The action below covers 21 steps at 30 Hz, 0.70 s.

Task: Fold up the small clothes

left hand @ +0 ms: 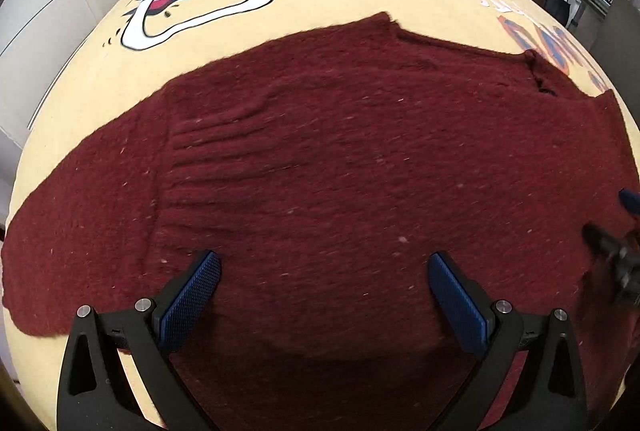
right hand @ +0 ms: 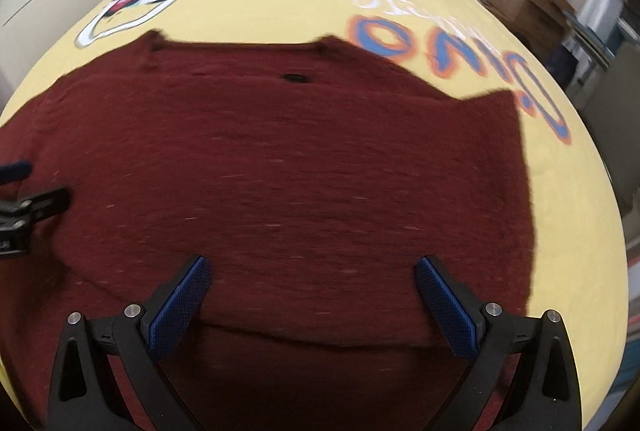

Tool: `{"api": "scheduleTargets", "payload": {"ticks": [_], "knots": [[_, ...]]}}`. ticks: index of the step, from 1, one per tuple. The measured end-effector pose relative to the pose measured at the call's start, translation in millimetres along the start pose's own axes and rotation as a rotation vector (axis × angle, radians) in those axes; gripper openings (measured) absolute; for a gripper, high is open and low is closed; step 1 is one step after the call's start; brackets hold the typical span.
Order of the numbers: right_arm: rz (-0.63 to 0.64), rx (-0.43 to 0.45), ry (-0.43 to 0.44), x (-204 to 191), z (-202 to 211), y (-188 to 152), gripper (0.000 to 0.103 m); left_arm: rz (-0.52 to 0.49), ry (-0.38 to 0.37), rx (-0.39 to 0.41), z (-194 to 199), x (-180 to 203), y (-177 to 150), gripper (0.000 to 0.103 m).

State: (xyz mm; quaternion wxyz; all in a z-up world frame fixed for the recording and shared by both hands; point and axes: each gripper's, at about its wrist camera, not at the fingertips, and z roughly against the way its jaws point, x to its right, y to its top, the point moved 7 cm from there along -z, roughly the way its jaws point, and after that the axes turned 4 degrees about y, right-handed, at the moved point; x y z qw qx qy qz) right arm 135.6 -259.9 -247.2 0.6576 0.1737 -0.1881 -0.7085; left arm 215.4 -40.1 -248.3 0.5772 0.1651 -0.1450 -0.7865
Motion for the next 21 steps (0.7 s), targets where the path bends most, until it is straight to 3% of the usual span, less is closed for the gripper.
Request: {"api": "scheduleTargets", "payload": {"ticks": [3,7,21], "knots": [[-0.019,-0.01,-0.031,25,-3,-2,0.102,-0.007,0.007,-0.006,-2,-1,-2,0.102],[-0.044,0.002,0.011,42,-7,-8,0.102,0.002,0.005,-0.004,-5,0,-5,0.102],[-0.057,-0.023,0.0,34,1,-8,0.102,-0.021,-0.03,-0.029,8,-9,3,0.102]]}}
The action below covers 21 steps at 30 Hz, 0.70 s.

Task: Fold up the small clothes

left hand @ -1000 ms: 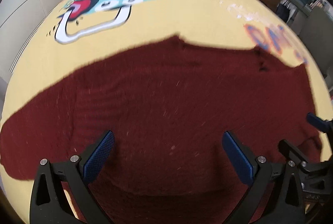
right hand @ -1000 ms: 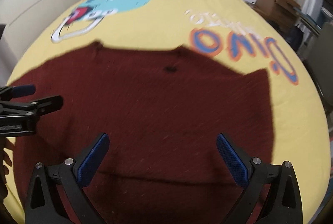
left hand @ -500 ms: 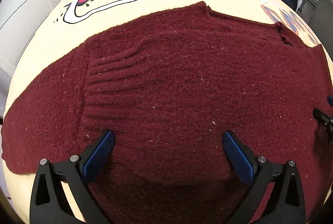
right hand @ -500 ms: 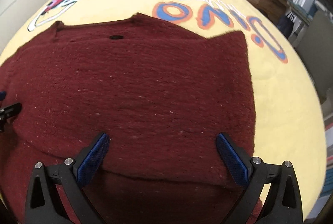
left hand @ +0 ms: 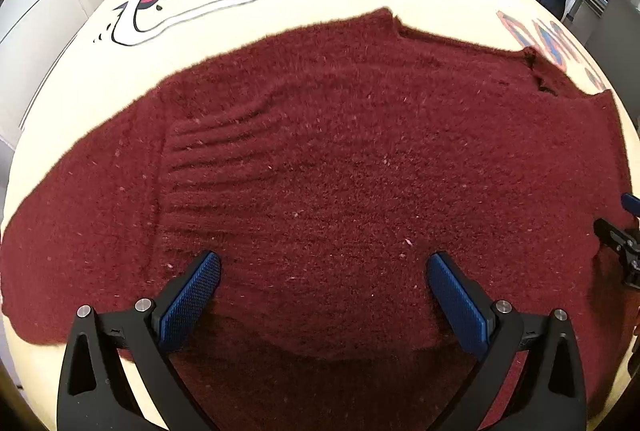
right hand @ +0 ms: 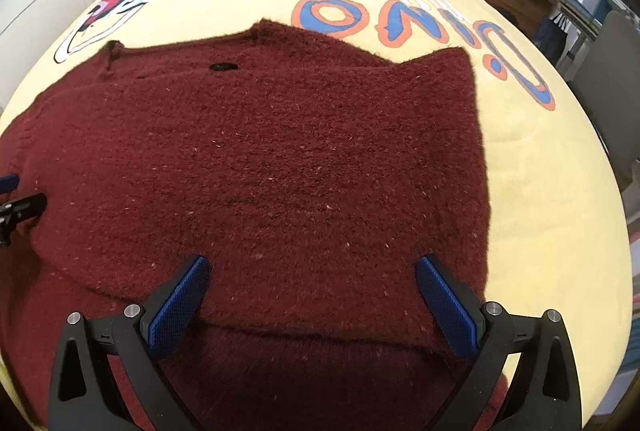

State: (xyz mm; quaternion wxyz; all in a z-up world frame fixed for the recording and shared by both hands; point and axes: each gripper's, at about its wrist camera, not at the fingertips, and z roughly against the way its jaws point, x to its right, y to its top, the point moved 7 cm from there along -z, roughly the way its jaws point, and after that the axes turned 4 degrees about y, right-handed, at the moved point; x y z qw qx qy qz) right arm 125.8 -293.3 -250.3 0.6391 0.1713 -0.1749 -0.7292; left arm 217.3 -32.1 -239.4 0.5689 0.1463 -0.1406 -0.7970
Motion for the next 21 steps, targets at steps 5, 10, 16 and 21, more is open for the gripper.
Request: {"api": "scheduleTargets", "payload": {"ticks": [5,10,16,21], "knots": [[0.02,0.023,-0.026,-2,32,-8,0.102,0.02,0.077,0.098,41,-38,14,0.102],[-0.002,0.072,-0.003,2,65,-14,0.102,0.214,0.038,0.145,83,-113,12,0.102],[-0.03,0.096,-0.011,9,87,-23,0.102,0.552,0.21,0.129,105,-249,-34,0.102],[-0.056,0.076,-0.013,9,83,-32,0.102,0.793,0.24,0.048,93,-321,-82,0.102]]}}
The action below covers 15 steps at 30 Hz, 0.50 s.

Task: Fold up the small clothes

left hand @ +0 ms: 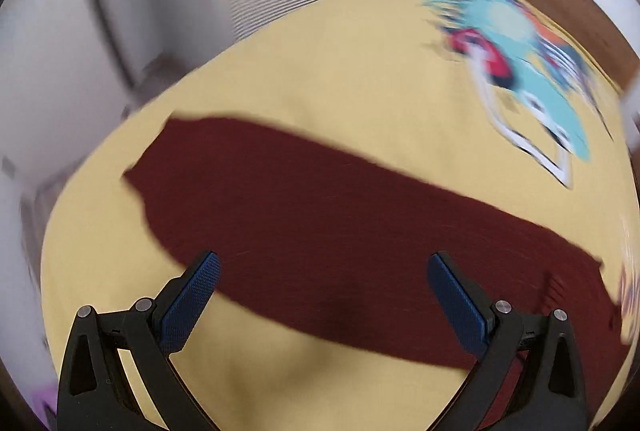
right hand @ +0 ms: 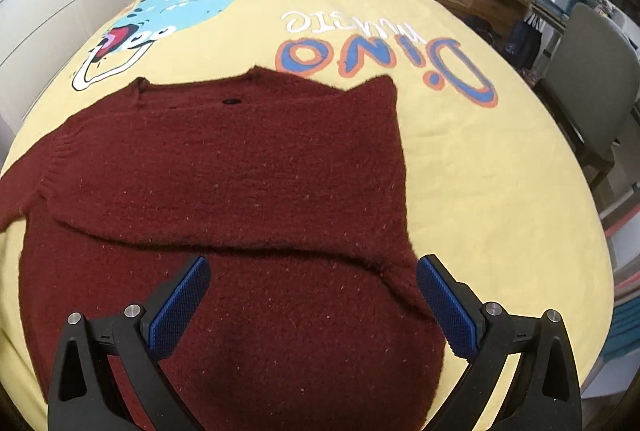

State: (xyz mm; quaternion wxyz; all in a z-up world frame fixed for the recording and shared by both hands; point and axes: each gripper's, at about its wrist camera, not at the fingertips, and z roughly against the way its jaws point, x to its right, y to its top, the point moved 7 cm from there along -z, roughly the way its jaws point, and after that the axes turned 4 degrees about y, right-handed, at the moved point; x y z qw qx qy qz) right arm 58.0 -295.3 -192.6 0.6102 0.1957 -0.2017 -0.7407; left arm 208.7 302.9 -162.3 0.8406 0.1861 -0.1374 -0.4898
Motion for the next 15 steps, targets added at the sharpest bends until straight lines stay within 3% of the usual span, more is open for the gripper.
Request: {"api": "scheduleTargets", "payload": {"ticks": [5,10,15], "knots": [[0.011,-0.014,-0.004,-3,-3,-5,0.102,0.15,0.02,-0.076,-33,-46,-6,0.102],[-0.002,-0.042,-0.008,1,-6,-10,0.102,0.189,0.019,-0.167,-69,-64,-13,0.101],[-0.001,-0.059,-0.032,8,-4,-16,0.102,0.194,-0.015,-0.156,-73,-68,-12,0.099]]}}
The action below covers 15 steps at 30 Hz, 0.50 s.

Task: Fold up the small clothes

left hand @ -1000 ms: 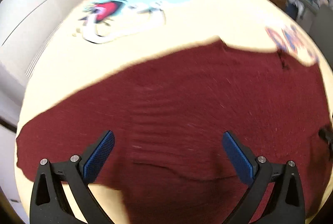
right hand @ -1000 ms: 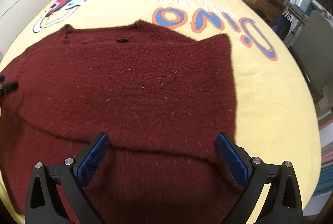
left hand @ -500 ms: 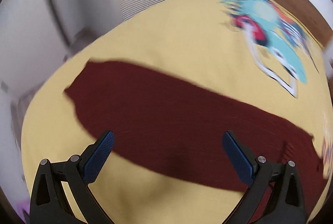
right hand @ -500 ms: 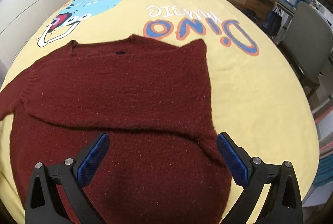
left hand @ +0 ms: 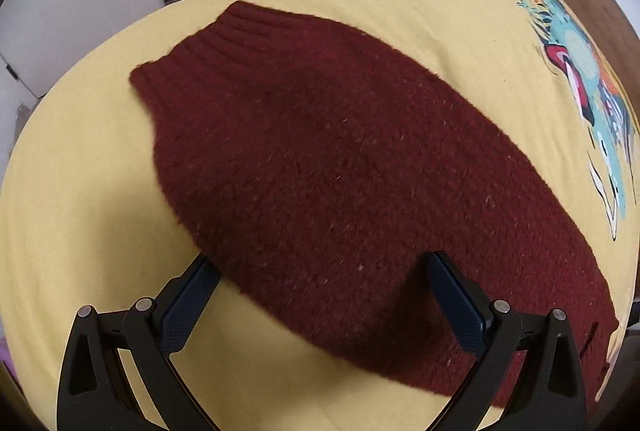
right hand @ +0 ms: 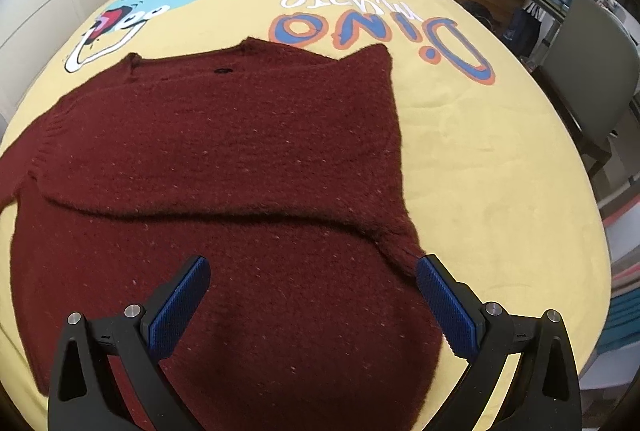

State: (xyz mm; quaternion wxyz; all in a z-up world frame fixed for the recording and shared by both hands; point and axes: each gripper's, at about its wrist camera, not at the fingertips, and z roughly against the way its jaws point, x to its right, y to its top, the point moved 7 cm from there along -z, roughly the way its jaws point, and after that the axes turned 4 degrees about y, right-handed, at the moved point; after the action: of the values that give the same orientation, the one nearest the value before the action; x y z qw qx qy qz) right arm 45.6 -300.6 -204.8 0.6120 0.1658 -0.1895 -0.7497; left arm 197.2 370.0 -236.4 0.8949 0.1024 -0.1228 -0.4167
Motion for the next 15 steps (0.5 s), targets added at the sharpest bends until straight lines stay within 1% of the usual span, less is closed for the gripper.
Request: {"api": "scheduleTargets", "payload": {"ticks": [1,2,3,4,6,7,8,9,10,12,15], "knots": [[-0.006,0.004,-0.005,2,1,0,0.102,-0.007,-0.001,-0.01,-2,0,0,0.097],[-0.014,0.011,-0.009,4,3,0,0.102,-0.012,-0.002,-0.016,-6,1,2,0.092],[-0.021,0.016,-0.011,6,5,1,0.102,-0.016,-0.007,-0.019,-6,0,1,0.082],[-0.024,0.019,-0.013,8,6,2,0.102,-0.02,-0.012,-0.02,-5,0,2,0.075],[-0.028,0.026,-0.021,11,9,4,0.102,-0.04,-0.019,-0.019,-9,8,10,0.052],[-0.03,0.03,-0.023,12,10,5,0.102,-0.059,-0.025,-0.022,-8,10,10,0.046],[-0.032,0.032,-0.023,13,11,6,0.102,-0.069,-0.033,-0.026,-9,12,12,0.03],[-0.035,0.035,-0.023,13,12,7,0.102,-0.073,-0.063,-0.034,-9,15,13,0.014],[-0.037,0.035,-0.021,13,12,7,0.102,-0.066,-0.084,-0.038,-10,21,16,0.013],[-0.04,0.036,-0.016,13,14,7,0.102,-0.07,-0.091,-0.01,1,27,18,0.012],[-0.032,0.037,-0.012,11,16,9,0.102,-0.159,-0.112,0.015,21,54,14,0.012]]}}
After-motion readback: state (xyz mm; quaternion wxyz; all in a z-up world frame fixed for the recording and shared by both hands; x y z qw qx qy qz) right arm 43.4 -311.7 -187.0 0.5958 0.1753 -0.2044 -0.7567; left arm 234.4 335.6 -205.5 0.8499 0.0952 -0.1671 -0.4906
